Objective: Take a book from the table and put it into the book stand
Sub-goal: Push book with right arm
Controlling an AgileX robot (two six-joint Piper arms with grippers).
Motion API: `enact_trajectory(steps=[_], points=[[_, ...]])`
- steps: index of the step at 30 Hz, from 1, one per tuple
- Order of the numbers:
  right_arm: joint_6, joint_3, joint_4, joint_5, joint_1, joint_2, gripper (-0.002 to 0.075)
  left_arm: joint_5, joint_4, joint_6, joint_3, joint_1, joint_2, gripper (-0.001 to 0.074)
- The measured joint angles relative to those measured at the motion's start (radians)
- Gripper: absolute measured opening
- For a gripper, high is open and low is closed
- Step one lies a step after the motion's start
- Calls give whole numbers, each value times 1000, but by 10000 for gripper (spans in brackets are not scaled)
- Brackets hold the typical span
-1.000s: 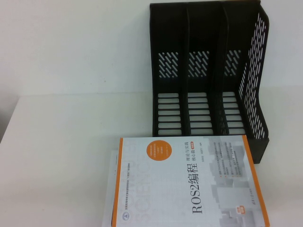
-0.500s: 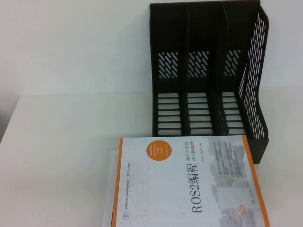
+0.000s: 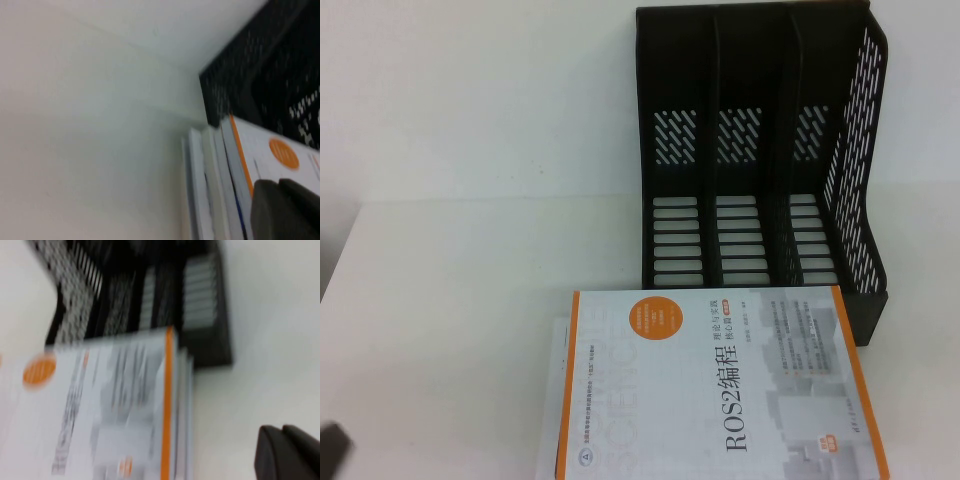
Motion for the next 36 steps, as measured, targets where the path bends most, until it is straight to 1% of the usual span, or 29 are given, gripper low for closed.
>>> enact_trajectory(steps=[4, 7, 11, 15, 21, 27, 31, 36], points=[[-166, 2, 116, 33, 0, 185, 0, 137, -242, 239, 0, 0, 130, -4], [-238, 2, 148, 11, 0, 337, 0, 194, -371, 388, -2, 0, 232, -4], [-313, 2, 202, -48, 0, 514, 0, 215, -527, 521, -6, 0, 369, -4], [-415, 2, 298, -110, 26, 643, 0, 242, -654, 631, -64, 0, 492, -4], [-454, 2, 361, -217, 113, 763, 0, 247, -683, 707, -207, 0, 678, -4], [-458, -39, 376, -243, 181, 839, 0, 241, -686, 722, -299, 0, 837, -4], [-460, -70, 379, -247, 191, 866, 1, 235, -688, 724, -319, 0, 915, -4], [-460, -99, 389, -234, 192, 876, 1, 229, -698, 730, -323, 0, 947, -4]])
